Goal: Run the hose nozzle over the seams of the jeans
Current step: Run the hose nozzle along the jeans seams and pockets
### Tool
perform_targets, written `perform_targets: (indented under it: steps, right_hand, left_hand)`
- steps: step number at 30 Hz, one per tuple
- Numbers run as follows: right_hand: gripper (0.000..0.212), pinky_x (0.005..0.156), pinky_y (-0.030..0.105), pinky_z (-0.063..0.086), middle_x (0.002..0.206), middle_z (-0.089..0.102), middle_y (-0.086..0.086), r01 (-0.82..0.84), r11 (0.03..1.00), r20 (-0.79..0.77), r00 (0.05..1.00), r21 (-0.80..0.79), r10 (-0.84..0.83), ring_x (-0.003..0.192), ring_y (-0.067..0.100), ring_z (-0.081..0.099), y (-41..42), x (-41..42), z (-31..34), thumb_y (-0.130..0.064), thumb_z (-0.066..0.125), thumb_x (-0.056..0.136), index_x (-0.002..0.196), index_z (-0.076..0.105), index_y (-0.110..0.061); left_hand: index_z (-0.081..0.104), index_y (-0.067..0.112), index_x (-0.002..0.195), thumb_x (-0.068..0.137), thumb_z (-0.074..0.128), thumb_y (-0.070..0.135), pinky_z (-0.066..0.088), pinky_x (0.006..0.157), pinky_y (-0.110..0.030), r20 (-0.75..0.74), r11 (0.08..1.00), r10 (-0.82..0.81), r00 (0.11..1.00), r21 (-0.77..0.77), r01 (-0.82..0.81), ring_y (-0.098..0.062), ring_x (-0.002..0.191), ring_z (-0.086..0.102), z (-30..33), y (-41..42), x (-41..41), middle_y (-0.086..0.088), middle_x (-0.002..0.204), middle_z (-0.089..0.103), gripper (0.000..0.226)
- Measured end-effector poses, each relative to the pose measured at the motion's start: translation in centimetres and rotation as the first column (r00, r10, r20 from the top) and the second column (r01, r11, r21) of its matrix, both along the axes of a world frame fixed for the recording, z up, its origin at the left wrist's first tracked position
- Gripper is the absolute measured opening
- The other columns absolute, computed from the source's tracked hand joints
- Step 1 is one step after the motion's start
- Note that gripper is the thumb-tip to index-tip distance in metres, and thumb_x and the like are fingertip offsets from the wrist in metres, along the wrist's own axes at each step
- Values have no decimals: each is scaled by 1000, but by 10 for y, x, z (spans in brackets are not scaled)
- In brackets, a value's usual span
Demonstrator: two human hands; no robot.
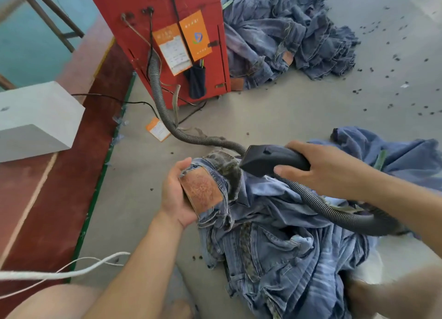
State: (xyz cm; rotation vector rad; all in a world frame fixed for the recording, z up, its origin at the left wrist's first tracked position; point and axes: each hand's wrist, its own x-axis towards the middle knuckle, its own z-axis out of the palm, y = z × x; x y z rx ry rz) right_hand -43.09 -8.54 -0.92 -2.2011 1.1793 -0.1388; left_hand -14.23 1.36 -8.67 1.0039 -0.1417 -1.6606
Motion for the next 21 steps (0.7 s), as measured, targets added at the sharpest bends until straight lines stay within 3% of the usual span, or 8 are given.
perform_targets:
  steps: [4,6,8,10,13,17,19,21]
  right_hand:
    - [37,49,16,41,78,63,-30,-49,998,-14,999,-26,48,63,-4,61,12,10,-8,-76,46,87,105,52,-45]
    - [32,48,18,36,68,63,-12,39,998,-20,999,-47,-40,58,3,59,4,21,-13,-66,52,94,109,56,-38]
    - [33,56,29,42,76,64,-8,168,985,-21,985,-38,-169,63,8,60,-10,27,-12,-58,56,99,114,59,-29]
    - [31,56,32,48,73,66,-1,262,965,40,964,-5,-262,54,14,62,-21,21,-5,-55,57,99,109,60,-27]
    - [22,42,30,47,56,63,1,141,976,196,965,164,-172,40,16,57,-19,0,12,-59,60,94,94,60,-37]
    - [30,43,17,42,59,64,-11,-94,984,1,995,152,95,42,6,56,0,10,13,-71,56,89,94,60,-42]
    - [25,46,16,40,61,65,-10,-9,999,-7,1000,36,9,49,4,59,-3,24,1,-63,58,94,95,61,-39]
    - [23,51,27,45,65,64,-5,143,990,57,988,9,-143,50,9,58,-13,30,-1,-55,59,98,103,62,-33]
  left_hand:
    - [69,13,100,67,76,34,55,83,-49,35,1000,12,999,-19,-12,-34,87,68,-1,2,-7,-15,100,66,41]
    - [61,12,103,68,71,32,52,84,-48,44,999,37,998,-15,-36,-33,86,63,0,2,-7,-14,97,61,41]
    - [59,10,103,72,65,30,50,87,-48,38,998,57,998,-17,-57,-32,87,62,-2,1,-7,-13,96,62,37]
    - [59,11,96,76,61,31,50,86,-47,30,997,76,997,-12,-76,-31,84,62,-3,1,-7,-12,92,62,28]
    - [61,10,98,79,58,31,53,86,-47,7,995,98,995,-18,-98,-33,85,66,-1,-1,-5,-14,94,65,29]
    - [61,9,95,78,57,31,53,84,-45,16,993,115,993,-21,-115,-32,83,65,2,-1,-5,-14,92,64,28]
    - [60,7,101,78,56,30,51,88,-46,16,997,82,996,-10,-82,-34,87,63,2,1,-8,-15,97,62,33]
    - [53,9,117,80,56,30,43,99,-52,-10,999,44,999,-8,-44,-37,105,53,-1,5,-12,-18,114,53,43]
